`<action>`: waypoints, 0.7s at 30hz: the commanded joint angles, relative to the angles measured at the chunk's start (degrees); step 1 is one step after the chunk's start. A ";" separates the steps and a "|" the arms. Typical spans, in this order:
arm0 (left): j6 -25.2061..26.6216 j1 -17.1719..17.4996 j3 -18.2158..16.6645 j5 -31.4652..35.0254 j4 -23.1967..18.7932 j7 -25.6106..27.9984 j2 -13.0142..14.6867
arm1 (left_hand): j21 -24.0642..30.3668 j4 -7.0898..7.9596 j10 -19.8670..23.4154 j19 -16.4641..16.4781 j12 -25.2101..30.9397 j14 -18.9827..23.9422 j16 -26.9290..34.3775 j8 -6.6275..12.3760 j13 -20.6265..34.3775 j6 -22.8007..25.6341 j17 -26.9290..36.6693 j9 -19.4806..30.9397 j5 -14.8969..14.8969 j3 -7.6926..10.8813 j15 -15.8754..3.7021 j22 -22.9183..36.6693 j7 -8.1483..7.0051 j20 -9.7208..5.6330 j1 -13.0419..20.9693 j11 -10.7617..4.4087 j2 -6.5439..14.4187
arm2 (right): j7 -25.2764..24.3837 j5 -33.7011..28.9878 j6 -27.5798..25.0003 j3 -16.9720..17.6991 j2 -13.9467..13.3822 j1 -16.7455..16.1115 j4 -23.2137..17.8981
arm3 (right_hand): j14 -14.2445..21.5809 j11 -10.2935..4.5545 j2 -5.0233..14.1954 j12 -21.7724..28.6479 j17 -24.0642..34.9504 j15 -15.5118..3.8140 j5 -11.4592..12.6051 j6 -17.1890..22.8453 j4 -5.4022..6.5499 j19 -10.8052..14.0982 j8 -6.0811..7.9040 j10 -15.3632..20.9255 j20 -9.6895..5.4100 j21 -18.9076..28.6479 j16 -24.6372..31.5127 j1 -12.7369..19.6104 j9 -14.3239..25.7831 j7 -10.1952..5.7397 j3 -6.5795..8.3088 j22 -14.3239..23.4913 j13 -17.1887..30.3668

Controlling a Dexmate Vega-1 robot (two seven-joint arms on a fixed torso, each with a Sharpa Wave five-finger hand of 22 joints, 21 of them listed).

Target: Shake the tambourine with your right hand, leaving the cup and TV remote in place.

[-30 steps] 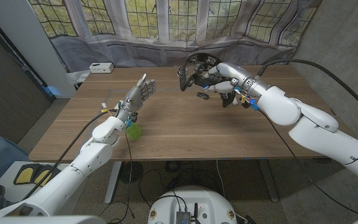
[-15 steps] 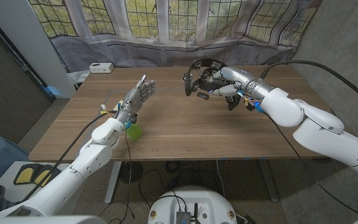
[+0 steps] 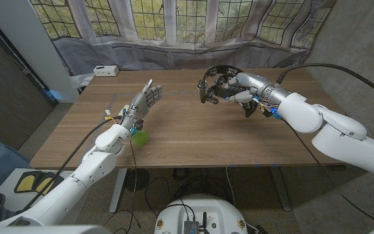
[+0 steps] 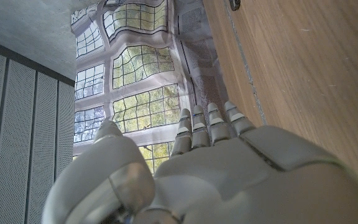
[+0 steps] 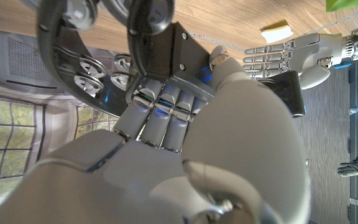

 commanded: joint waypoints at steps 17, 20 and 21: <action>2.73 -2.66 1.37 1.06 0.48 2.54 -1.55 | -0.04 -0.01 0.18 0.07 0.13 0.21 -0.05 0.07 0.20 0.40 0.22 0.09 -0.05 0.61 -0.41 0.19 0.11 0.38 -0.35 -0.22 0.10 | 1.05 1.41 -0.50 0.01 -5.66 -1.04 3.02 | 1.15 0.92 5.14 0.10 0.88 -3.68 0.10 4.44 0.04 -0.95 0.21 -0.45 0.14 0.83 0.39 5.66 0.25 -3.18 -0.13 0.24 0.78; 2.81 -3.05 1.56 1.40 0.72 3.01 -1.88 | 0.01 -0.02 0.16 0.18 0.12 0.23 -0.05 0.04 0.20 0.33 0.22 0.09 -0.05 0.63 -0.39 0.19 0.08 0.36 -0.35 -0.31 0.10 | 0.92 -1.53 -1.48 -1.58 -6.13 -0.88 2.26 | 1.11 1.03 5.09 0.08 0.98 -3.84 0.10 4.44 0.01 -0.93 0.18 -0.53 0.15 0.96 0.40 5.76 0.25 -3.22 -0.16 0.24 0.85; 2.95 -3.16 1.60 1.54 0.66 3.26 -1.91 | 0.02 -0.03 0.21 0.21 0.14 0.24 -0.05 0.04 0.20 0.33 0.22 0.09 -0.05 0.65 -0.38 0.19 0.07 0.38 -0.36 -0.35 0.10 | 0.83 -2.65 -1.79 -2.17 -6.24 -0.87 2.07 | 1.05 1.07 5.09 0.07 1.00 -3.83 0.10 4.38 0.02 -0.95 0.15 -0.55 0.15 0.99 0.38 5.76 0.25 -3.26 -0.17 0.24 0.87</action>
